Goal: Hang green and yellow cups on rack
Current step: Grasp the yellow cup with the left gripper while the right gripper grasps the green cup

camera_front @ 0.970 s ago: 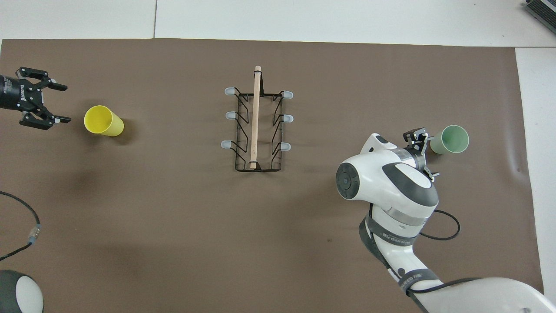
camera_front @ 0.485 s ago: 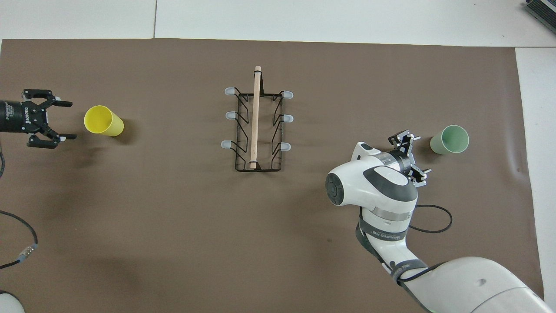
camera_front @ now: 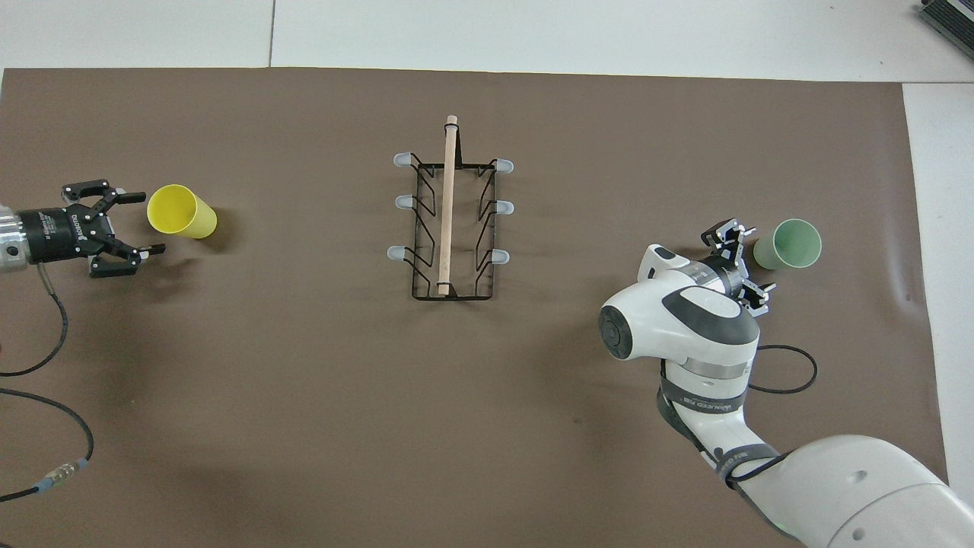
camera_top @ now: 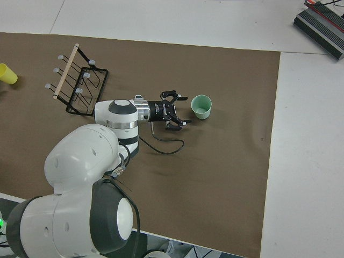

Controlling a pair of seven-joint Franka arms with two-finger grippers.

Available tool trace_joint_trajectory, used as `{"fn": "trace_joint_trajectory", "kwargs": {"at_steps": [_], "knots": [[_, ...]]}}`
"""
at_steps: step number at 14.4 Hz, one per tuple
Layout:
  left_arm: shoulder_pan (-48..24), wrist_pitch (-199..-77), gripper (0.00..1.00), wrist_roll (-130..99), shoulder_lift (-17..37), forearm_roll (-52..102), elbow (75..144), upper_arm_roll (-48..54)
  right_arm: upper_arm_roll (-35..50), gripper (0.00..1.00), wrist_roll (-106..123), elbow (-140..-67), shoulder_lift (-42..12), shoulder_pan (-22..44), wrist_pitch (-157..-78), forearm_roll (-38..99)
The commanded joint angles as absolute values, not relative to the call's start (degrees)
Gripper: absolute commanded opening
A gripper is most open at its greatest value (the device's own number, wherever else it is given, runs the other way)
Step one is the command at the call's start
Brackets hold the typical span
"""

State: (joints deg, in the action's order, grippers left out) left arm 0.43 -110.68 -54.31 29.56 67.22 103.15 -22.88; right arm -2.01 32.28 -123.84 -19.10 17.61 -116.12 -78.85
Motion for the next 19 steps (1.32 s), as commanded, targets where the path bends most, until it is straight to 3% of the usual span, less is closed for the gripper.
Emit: {"fn": "trace_joint_trajectory", "kwargs": {"at_steps": [1,19], "knots": [[-1.1,-116.7,1.0,-53.4,26.3,71.9,109.6,-23.0,-1.7,1.0,29.3,-124.6,-20.2,17.1,-117.1,-82.7],[-6.7,-131.4,1.0,-49.6,25.3,82.8,113.4,-18.1,-1.7,1.0,21.0,-126.9,-22.1,9.8,-121.6,-101.8]]}}
